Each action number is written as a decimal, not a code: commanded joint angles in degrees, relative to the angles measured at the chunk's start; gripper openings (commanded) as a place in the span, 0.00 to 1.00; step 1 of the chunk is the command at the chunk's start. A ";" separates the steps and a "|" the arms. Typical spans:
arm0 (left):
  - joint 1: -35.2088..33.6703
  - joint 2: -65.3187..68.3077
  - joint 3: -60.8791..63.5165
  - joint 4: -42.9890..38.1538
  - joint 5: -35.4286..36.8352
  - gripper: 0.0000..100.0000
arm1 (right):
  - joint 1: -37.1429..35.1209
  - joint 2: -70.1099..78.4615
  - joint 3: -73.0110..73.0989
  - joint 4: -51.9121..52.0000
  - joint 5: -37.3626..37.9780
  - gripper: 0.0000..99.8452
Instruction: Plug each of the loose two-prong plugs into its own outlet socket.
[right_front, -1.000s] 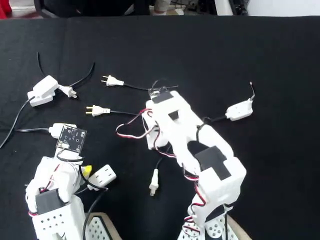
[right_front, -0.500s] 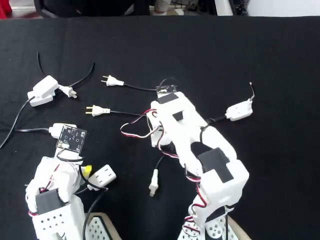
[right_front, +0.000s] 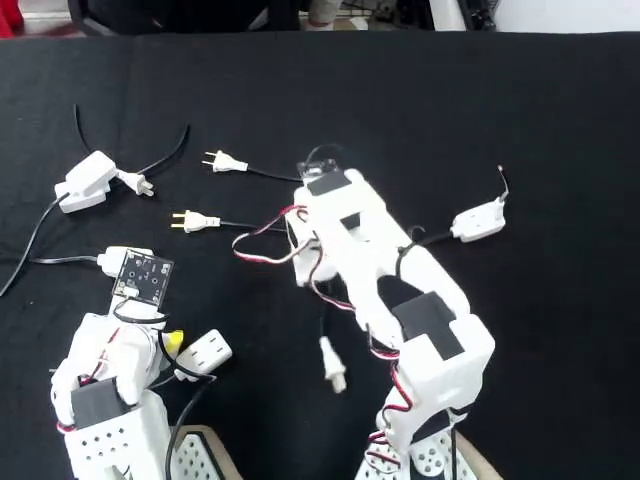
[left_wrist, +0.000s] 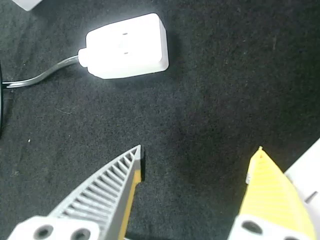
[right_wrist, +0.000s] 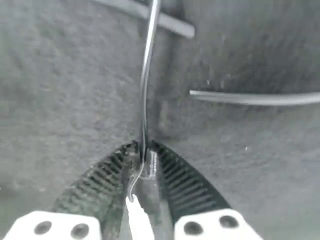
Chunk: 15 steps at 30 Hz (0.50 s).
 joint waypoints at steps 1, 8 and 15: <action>0.40 -0.44 -0.40 0.00 -0.26 0.33 | -0.09 -0.40 -6.64 0.44 4.22 0.01; 0.40 -0.44 -0.40 0.00 -0.26 0.33 | 0.00 0.04 -15.87 -2.90 14.33 0.01; 0.40 -0.44 -0.40 0.00 -0.26 0.33 | 1.14 10.51 -17.80 -17.85 18.73 0.01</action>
